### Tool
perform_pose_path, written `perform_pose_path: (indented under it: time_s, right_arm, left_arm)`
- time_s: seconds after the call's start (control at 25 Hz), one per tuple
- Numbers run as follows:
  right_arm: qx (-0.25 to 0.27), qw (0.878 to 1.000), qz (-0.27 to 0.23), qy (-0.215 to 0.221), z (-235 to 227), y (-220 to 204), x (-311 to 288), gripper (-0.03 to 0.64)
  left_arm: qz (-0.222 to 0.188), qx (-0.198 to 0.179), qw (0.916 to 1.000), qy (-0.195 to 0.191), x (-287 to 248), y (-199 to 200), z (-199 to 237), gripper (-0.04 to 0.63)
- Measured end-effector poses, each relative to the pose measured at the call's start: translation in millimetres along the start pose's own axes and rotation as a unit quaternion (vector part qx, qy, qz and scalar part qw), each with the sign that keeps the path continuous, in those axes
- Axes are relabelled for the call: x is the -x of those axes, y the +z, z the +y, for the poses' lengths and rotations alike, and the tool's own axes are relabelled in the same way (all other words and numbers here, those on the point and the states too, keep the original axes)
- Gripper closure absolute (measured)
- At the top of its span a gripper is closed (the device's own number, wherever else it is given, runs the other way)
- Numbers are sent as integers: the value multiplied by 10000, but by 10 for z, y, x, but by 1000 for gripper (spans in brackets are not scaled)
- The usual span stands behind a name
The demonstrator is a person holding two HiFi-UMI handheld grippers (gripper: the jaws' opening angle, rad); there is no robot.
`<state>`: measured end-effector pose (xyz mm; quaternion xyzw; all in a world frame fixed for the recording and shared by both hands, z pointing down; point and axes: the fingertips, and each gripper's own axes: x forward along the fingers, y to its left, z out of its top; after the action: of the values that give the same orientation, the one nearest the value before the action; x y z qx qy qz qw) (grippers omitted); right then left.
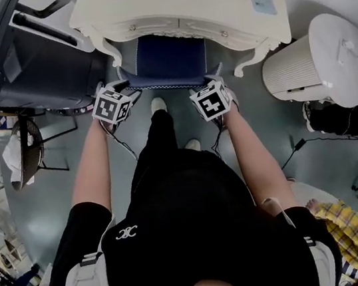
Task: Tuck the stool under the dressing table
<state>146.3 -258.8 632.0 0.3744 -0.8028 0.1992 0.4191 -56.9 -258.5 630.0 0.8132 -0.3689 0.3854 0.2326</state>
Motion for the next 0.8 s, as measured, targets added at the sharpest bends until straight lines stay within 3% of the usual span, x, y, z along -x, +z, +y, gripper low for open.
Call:
perform_pose_path:
  time_s: [0.6,0.8]
  right_arm:
    - [-124,9992,214,-327,-824,584,-426,376]
    - [-188,9992,320,-167,-948,697,-558,371]
  left_arm:
    - [99,-308,9988,-364,-537,819,555,379]
    - [151,-407,9975,-549,-608,938,668,379]
